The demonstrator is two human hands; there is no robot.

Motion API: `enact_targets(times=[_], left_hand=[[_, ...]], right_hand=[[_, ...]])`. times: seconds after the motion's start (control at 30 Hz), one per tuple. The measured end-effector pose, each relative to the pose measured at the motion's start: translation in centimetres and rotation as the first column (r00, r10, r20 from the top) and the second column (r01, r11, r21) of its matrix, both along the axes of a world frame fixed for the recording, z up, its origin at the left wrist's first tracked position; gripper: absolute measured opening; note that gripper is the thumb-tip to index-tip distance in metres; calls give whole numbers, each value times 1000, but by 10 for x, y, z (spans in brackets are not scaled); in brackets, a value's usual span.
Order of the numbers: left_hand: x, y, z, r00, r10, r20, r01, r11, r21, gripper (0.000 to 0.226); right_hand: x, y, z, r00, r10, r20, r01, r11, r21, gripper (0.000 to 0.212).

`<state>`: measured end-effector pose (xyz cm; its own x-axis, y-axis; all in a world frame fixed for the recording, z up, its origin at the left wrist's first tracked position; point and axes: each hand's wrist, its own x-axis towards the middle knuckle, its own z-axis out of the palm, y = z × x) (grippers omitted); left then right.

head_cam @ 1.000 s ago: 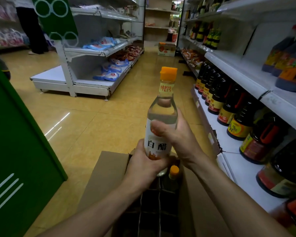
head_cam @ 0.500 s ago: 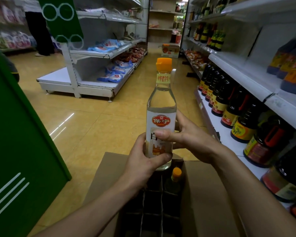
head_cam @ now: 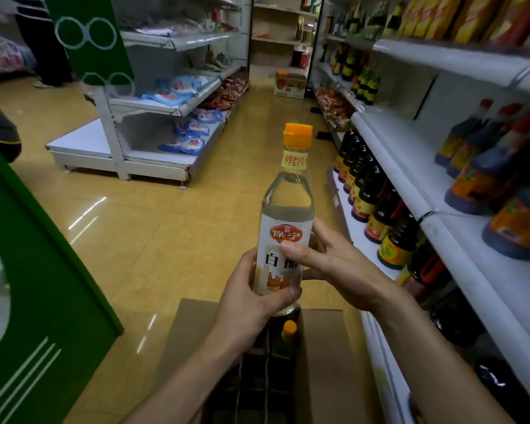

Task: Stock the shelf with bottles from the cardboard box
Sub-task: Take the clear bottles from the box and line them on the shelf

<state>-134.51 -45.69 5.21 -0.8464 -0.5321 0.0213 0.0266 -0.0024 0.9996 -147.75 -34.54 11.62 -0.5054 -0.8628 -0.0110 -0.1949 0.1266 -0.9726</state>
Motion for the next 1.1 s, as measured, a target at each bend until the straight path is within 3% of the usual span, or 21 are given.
enact_targets(times=[0.5,0.67,0.87,1.1], left_hand=[[25,7,382,986,-157,-56,157,988,-16,51],[29,25,505,963,-258,-79,258,966,-11,45],[13,49,615,915,-386,-121,386,922,-20,48],[-8,96,683,856,-500,-131,494,866,-82,53]], right_hand=[[41,28,373,988,-136,-76,133,990,-45,56],[59,56,500,973,-199,-115,192,979,-68,46],[70,92,614,912,-368,-181,357,930,-90,47],[74,145,683,827,-500,-257,478,866,-148,45]])
